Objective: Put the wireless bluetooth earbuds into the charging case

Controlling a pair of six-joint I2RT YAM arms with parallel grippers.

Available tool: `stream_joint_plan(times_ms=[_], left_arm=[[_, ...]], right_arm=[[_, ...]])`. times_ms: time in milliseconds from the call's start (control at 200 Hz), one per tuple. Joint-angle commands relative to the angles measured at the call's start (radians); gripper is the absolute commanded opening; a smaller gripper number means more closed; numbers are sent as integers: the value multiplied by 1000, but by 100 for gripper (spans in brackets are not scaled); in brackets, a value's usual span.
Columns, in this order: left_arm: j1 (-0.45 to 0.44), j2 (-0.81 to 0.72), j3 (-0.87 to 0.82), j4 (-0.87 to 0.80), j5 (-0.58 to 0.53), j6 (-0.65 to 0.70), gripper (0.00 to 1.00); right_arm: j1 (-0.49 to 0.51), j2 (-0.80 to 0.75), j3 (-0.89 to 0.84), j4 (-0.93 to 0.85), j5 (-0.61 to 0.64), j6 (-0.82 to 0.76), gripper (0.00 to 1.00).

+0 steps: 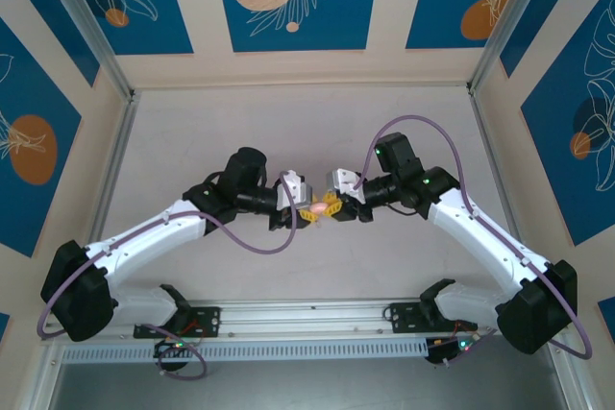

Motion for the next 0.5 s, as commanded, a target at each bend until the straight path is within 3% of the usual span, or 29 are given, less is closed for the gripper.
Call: stream_joint_plan(times_ms=[0,90,185,255,495], left_arm=[[-11,11,11,18,27,-3,25],[-11,8,11,13,24,0,17],[-12,5,11,8,24,3,14],[-11,2,11,12,29,-1,14],[-12,-12,2,37,36,-18,13]], right_arm=[[-7,4,4,10,-62,19,16],[-11,4,1,18,-72,32,18],[-26,3,-13,53,-70,72,34],[-39,2,-24,81,-62,99,40],[-68,7,-19,125,-1,164,43]])
